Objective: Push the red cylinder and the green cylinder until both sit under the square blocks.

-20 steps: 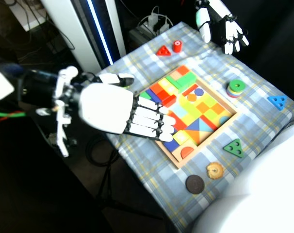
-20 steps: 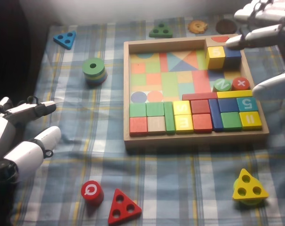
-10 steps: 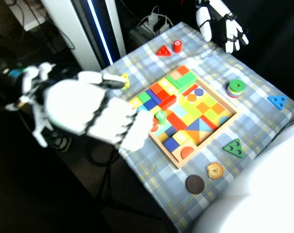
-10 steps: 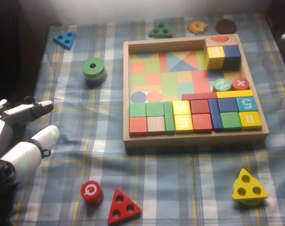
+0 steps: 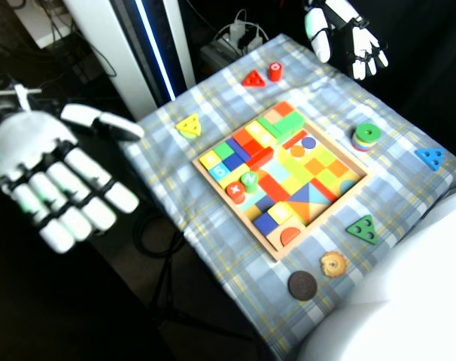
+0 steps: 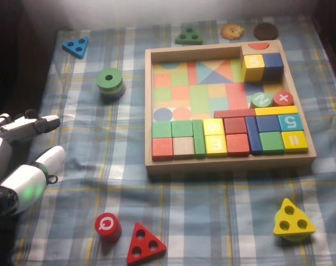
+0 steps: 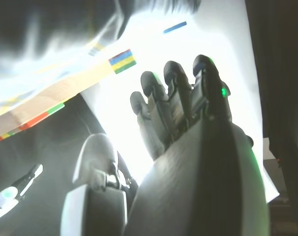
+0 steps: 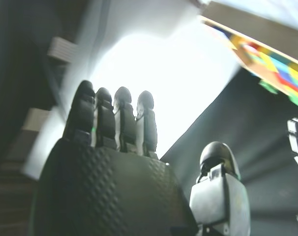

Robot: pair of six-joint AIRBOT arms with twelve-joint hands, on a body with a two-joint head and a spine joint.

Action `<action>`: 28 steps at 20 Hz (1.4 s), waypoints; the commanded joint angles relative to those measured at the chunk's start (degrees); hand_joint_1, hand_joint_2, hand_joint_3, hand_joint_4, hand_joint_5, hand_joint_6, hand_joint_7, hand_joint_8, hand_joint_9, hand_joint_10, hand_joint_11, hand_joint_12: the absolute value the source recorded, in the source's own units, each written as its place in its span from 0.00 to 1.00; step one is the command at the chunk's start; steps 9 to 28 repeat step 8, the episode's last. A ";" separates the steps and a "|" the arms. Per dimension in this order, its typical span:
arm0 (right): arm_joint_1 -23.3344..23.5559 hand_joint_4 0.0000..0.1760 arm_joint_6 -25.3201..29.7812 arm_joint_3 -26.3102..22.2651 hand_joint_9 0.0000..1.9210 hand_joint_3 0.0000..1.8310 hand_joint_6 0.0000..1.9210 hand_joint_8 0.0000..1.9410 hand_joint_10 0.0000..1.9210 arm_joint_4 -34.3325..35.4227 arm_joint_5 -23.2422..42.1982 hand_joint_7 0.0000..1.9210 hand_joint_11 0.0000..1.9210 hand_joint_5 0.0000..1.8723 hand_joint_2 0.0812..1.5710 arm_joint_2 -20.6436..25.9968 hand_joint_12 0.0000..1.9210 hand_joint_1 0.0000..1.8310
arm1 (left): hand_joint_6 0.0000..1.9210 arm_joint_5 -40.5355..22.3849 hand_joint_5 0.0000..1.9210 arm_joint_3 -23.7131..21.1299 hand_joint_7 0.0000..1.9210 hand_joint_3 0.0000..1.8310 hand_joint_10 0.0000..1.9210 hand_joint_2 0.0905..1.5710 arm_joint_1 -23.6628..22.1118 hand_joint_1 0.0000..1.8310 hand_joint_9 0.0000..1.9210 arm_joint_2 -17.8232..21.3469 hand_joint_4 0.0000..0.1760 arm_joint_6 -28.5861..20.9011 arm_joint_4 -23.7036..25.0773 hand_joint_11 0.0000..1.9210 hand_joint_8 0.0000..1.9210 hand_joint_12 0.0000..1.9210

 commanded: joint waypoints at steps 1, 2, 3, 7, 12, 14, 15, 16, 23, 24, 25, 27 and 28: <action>0.56 0.27 0.19 0.43 0.06 0.00 0.00 0.00 0.00 -0.77 7.43 0.14 0.02 0.20 0.66 -0.18 0.01 0.00 | 0.00 -6.89 0.35 0.62 0.32 0.00 0.00 0.81 -0.67 0.34 0.19 0.29 0.12 -0.57 2.29 0.00 0.00 0.20; 0.55 0.07 0.42 0.75 0.10 0.00 0.00 0.00 0.01 -0.29 7.46 0.15 0.06 0.20 0.69 -1.16 0.02 0.00 | 0.00 -7.54 0.37 0.69 0.33 0.00 0.01 0.82 -0.70 0.34 0.21 0.20 0.11 -0.83 2.29 0.00 0.00 0.33; 0.56 0.04 0.61 1.00 0.11 0.00 0.00 0.00 0.01 0.10 7.46 0.16 0.08 0.21 0.70 -2.09 0.02 0.03 | 0.00 -8.06 0.37 0.74 0.34 0.00 0.01 0.81 -0.68 0.37 0.22 0.01 0.02 -0.93 2.22 0.00 0.00 0.42; 1.16 0.06 0.99 1.28 0.18 0.00 0.00 0.00 0.01 0.89 7.49 0.18 0.16 0.21 0.73 -4.32 0.04 0.07 | 0.00 -8.24 0.38 1.59 0.27 0.00 0.01 0.80 -0.59 0.38 0.21 0.48 0.00 -0.92 1.15 0.00 0.00 0.37; 1.16 0.10 1.03 1.38 0.18 0.00 0.00 0.00 0.01 1.05 7.49 0.18 0.17 0.21 0.73 -4.54 0.04 0.06 | 0.00 -9.21 0.39 1.29 0.26 0.00 0.00 0.78 -0.49 0.41 0.21 0.56 0.00 -0.92 1.15 0.00 0.00 0.32; 1.16 0.10 1.03 1.38 0.18 0.00 0.00 0.00 0.01 1.05 7.49 0.18 0.17 0.21 0.73 -4.54 0.04 0.06 | 0.00 -9.21 0.39 1.29 0.26 0.00 0.00 0.78 -0.49 0.41 0.21 0.56 0.00 -0.92 1.15 0.00 0.00 0.32; 1.16 0.10 1.03 1.38 0.18 0.00 0.00 0.00 0.01 1.05 7.49 0.18 0.17 0.21 0.73 -4.54 0.04 0.06 | 0.00 -9.21 0.39 1.29 0.26 0.00 0.00 0.78 -0.49 0.41 0.21 0.56 0.00 -0.92 1.15 0.00 0.00 0.32; 1.16 0.10 1.03 1.38 0.18 0.00 0.00 0.00 0.01 1.05 7.49 0.18 0.17 0.21 0.73 -4.54 0.04 0.06 | 0.00 -9.21 0.39 1.29 0.26 0.00 0.00 0.78 -0.49 0.41 0.21 0.56 0.00 -0.92 1.15 0.00 0.00 0.32; 1.16 0.10 1.03 1.38 0.18 0.00 0.00 0.00 0.01 1.05 7.49 0.18 0.17 0.21 0.73 -4.54 0.04 0.06 | 0.00 -9.21 0.39 1.29 0.26 0.00 0.00 0.78 -0.49 0.41 0.21 0.56 0.00 -0.92 1.15 0.00 0.00 0.32; 1.16 0.10 1.03 1.38 0.18 0.00 0.00 0.00 0.01 1.05 7.49 0.18 0.17 0.21 0.73 -4.54 0.04 0.06 | 0.00 -9.21 0.39 1.29 0.26 0.00 0.00 0.78 -0.49 0.41 0.21 0.56 0.00 -0.92 1.15 0.00 0.00 0.32; 1.16 0.10 1.03 1.38 0.18 0.00 0.00 0.00 0.01 1.05 7.49 0.18 0.17 0.21 0.73 -4.54 0.04 0.06 | 0.00 -9.21 0.39 1.29 0.26 0.00 0.00 0.78 -0.49 0.41 0.21 0.56 0.00 -0.92 1.15 0.00 0.00 0.32; 1.16 0.10 1.03 1.38 0.18 0.00 0.00 0.00 0.01 1.05 7.49 0.18 0.17 0.21 0.73 -4.54 0.04 0.06 | 0.00 -9.21 0.39 1.29 0.26 0.00 0.00 0.78 -0.49 0.41 0.21 0.56 0.00 -0.92 1.15 0.00 0.00 0.32; 1.16 0.10 1.03 1.38 0.18 0.00 0.00 0.00 0.01 1.05 7.49 0.18 0.17 0.21 0.73 -4.54 0.04 0.06 | 0.00 -9.21 0.39 1.29 0.26 0.00 0.00 0.78 -0.49 0.41 0.21 0.56 0.00 -0.92 1.15 0.00 0.00 0.32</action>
